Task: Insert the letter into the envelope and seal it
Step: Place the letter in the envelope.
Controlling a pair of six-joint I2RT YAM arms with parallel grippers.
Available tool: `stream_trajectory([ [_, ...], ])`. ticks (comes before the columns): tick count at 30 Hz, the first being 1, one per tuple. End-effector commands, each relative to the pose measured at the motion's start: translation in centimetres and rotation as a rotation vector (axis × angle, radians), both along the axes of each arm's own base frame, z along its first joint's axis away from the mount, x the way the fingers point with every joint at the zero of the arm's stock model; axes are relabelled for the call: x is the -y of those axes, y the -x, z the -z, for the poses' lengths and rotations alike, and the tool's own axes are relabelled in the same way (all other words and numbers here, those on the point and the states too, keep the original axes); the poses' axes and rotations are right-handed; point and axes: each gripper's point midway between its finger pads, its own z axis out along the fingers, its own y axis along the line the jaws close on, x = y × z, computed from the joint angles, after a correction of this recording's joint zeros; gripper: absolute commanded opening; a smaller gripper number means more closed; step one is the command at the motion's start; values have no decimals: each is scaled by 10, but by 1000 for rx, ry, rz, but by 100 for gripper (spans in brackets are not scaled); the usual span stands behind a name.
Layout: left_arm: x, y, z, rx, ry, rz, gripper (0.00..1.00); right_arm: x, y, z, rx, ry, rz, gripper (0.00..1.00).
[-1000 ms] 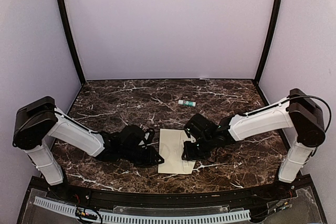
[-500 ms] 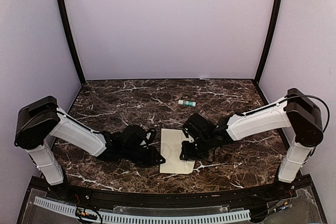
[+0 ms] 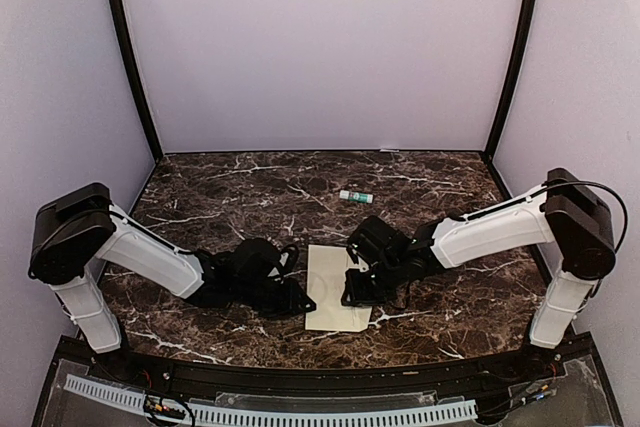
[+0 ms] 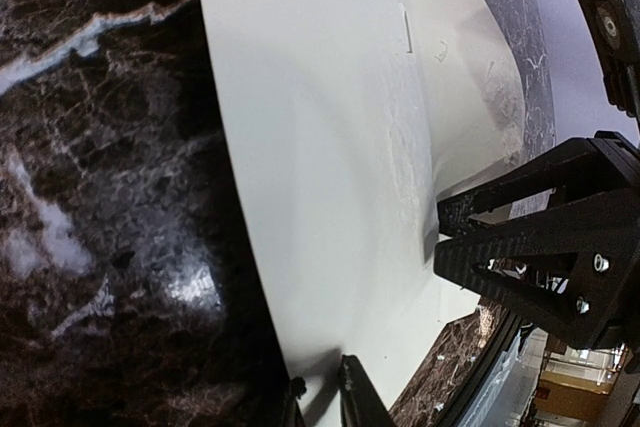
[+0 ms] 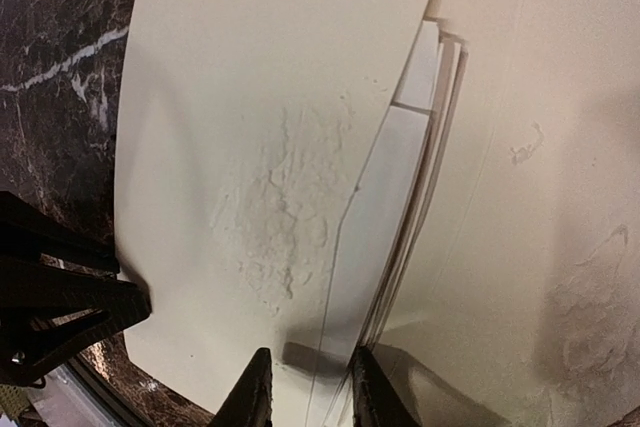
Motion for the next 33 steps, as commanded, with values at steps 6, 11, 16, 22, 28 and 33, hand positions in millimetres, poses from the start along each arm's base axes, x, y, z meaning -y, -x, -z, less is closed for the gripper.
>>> stream_trajectory([
  [6, 7, 7, 1, -11, 3, 31, 15, -29, 2, -17, 5, -117, -32, 25],
  [11, -4, 3, -6, 26, -21, -10, 17, -16, -2, -19, 30, -48, -7, 25],
  [16, -20, -1, -21, 75, -56, -44, 38, 0, -13, -35, 87, 12, 18, 31],
  [22, -28, -9, -31, 108, -65, -60, 47, 8, -30, -46, 125, 20, 41, 35],
  [28, -24, -23, -34, 113, -35, -69, 47, 9, -45, -39, 127, 28, 48, 37],
  [33, -14, -30, -30, 100, -15, -56, 47, 5, -52, -30, 113, 38, 36, 38],
])
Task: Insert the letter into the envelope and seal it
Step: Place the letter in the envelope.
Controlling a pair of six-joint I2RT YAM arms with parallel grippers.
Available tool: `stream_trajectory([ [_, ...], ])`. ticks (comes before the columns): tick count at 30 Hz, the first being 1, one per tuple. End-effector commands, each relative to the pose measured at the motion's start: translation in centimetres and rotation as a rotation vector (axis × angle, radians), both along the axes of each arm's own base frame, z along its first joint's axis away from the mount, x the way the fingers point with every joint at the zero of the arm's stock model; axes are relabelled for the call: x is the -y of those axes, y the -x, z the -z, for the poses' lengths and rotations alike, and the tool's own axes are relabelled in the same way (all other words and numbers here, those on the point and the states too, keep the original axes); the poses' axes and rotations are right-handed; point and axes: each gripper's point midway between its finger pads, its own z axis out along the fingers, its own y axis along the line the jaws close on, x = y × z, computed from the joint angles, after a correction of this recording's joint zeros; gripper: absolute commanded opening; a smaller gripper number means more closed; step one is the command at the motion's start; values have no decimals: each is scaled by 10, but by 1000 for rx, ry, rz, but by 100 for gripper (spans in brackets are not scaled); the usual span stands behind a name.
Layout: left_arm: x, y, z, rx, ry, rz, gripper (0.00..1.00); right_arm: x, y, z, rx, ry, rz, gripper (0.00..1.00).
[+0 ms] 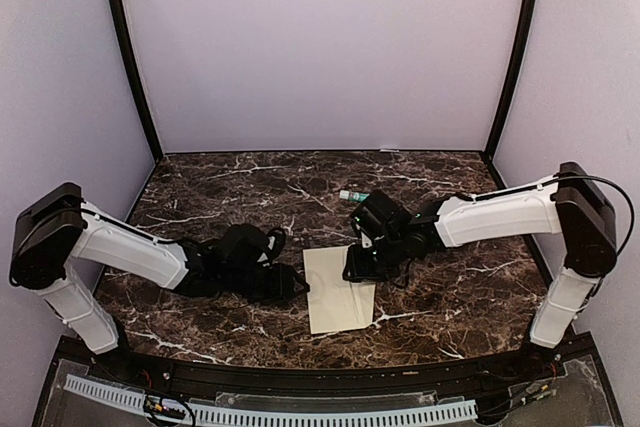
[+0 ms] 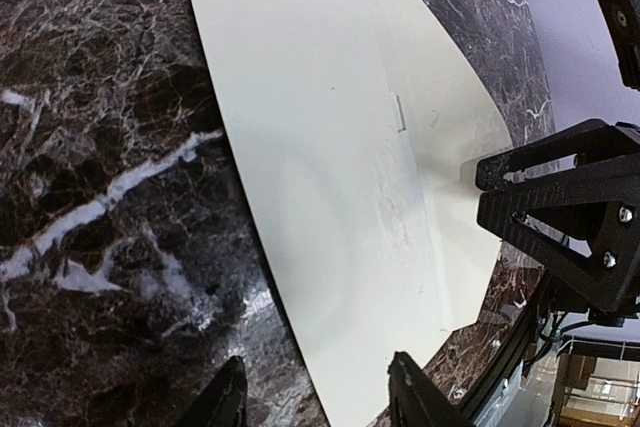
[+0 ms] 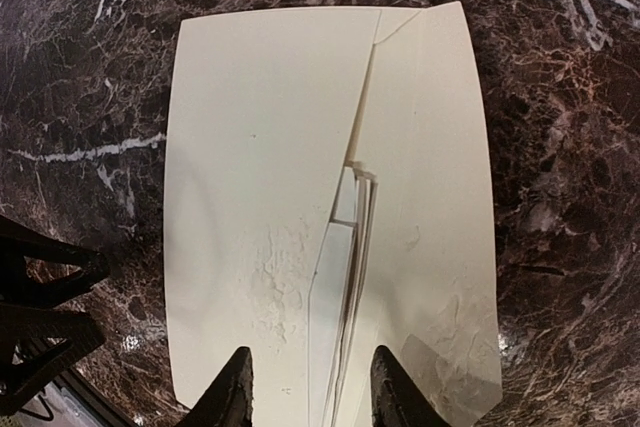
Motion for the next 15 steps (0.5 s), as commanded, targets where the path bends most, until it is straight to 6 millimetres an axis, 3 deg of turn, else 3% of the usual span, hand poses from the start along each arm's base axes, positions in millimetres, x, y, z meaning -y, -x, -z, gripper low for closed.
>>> stream_trajectory([
  [1, 11, -6, 0, 5, 20, 27, 47, -9, -8, 3, 6, -2, -22, 38],
  [15, 23, -2, 14, -38, 39, 71, 39, -17, -2, 28, -63, -11, -33, 39],
])
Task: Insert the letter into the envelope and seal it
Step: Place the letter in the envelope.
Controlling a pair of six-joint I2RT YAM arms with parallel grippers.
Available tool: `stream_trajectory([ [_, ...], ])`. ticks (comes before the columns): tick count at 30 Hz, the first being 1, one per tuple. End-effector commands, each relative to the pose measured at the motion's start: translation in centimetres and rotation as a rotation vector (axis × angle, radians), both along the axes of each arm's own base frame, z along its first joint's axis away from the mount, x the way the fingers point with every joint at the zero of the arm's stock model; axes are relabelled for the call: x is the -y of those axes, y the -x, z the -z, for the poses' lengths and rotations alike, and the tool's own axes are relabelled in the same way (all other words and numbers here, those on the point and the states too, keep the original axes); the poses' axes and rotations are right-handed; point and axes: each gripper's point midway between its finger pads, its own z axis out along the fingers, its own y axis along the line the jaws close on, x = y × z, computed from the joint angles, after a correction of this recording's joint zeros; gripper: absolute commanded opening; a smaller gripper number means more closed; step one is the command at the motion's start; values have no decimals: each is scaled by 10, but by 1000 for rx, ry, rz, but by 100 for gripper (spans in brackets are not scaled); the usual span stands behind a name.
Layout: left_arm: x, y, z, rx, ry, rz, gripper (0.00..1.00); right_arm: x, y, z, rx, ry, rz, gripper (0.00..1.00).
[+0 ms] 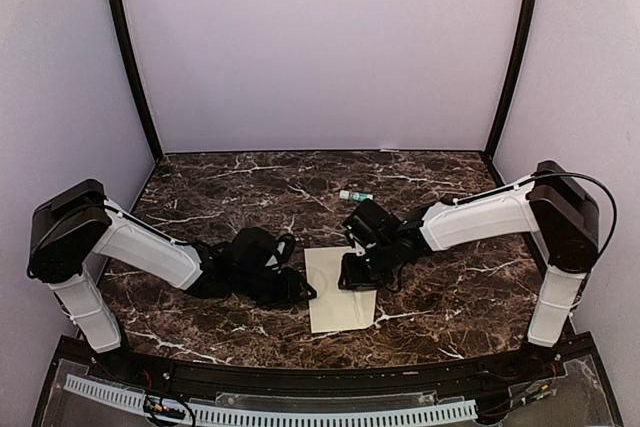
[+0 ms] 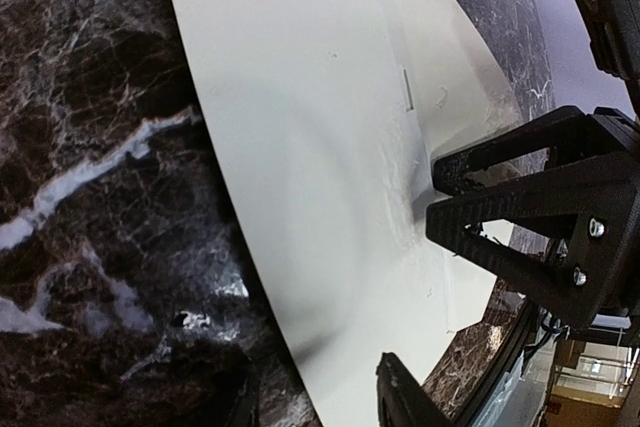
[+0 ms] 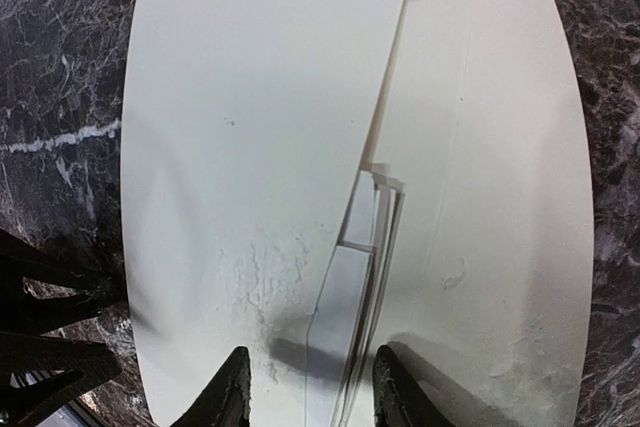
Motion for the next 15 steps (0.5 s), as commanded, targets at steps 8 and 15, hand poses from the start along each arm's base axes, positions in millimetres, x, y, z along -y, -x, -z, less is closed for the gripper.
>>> stream_trajectory([
  [8, 13, 1, -3, -9, 41, 43, 35, -14, 3, -1, -30, -70, -12, 39],
  [15, 16, 2, -3, -19, 52, 51, 32, -19, 6, -1, -40, -98, -18, 38],
])
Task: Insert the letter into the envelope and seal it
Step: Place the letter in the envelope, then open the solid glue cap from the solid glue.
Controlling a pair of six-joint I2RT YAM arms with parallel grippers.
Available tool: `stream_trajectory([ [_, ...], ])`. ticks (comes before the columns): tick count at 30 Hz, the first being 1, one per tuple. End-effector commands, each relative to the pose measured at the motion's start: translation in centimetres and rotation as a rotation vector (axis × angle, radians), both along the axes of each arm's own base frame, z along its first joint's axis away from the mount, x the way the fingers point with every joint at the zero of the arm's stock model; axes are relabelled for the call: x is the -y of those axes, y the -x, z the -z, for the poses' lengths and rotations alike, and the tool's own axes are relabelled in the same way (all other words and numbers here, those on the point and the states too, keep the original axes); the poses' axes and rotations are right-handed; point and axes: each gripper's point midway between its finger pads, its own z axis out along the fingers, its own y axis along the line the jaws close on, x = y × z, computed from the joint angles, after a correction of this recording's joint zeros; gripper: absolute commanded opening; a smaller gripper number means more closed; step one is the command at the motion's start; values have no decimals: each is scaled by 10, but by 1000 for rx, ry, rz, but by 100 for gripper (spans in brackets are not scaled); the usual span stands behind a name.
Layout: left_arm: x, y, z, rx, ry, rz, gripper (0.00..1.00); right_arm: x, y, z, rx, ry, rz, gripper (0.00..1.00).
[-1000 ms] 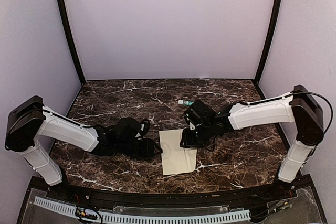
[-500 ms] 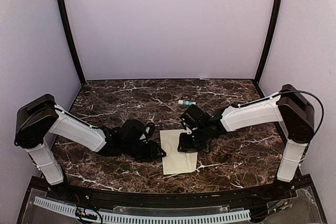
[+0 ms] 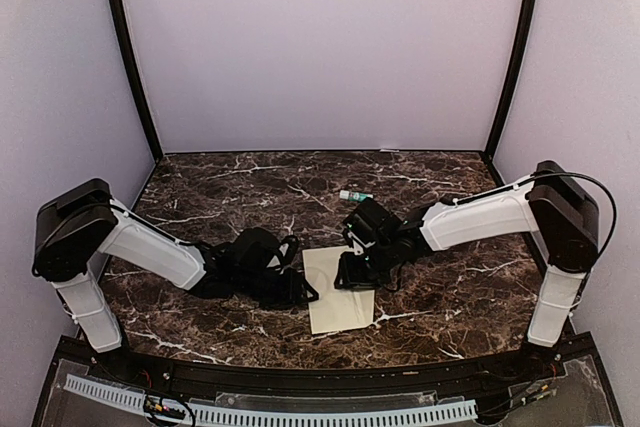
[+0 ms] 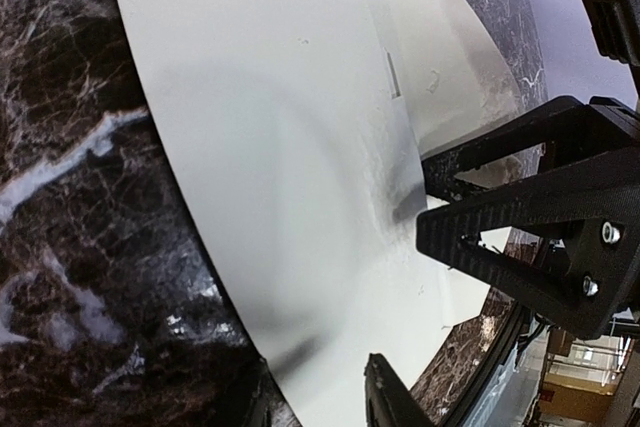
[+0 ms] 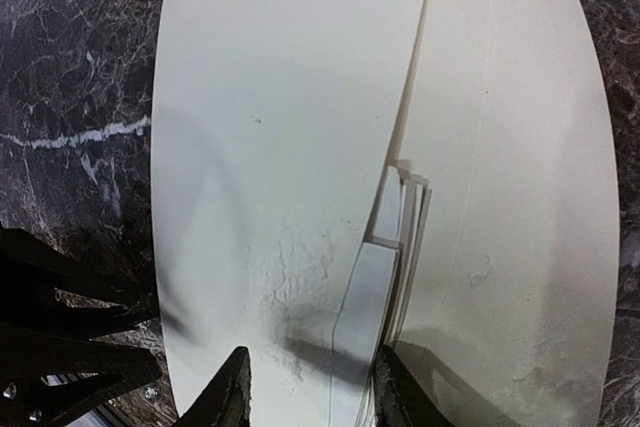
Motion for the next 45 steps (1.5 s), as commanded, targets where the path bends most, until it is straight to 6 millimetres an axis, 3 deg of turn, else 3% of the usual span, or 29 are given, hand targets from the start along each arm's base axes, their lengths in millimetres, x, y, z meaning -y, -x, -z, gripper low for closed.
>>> stream_trajectory([
  [1, 8, -2, -5, 0, 27, 18, 31, -9, 2, 2, -13, -43, -7, 39],
  [9, 8, -2, -5, -1, 28, 13, 29, -11, 2, 0, -9, -50, -9, 38],
  [13, -6, -10, -20, 66, 8, -42, 30, -5, -2, -13, 28, -31, 1, 39],
  [16, -18, -17, -40, 126, -1, -78, 41, 2, -7, -43, 87, -31, 9, 41],
  [23, -54, -31, -119, 264, -15, -84, 67, 32, -25, -134, 298, -53, 43, 58],
  [28, -91, -51, -164, 319, -25, -84, 75, 58, -43, -164, 393, -18, 49, 68],
  [30, -108, -62, -177, 346, -19, -91, 76, 67, -55, -166, 414, 17, 47, 69],
  [37, -181, -103, -182, 387, -87, -197, 77, 80, -104, -154, 421, 51, 34, 70],
  [42, -234, -120, -186, 553, -223, -334, 79, 85, -143, -129, 407, 35, 21, 68],
  [45, -259, -128, -173, 574, -276, -386, 79, 90, -171, -106, 398, 70, 14, 67],
])
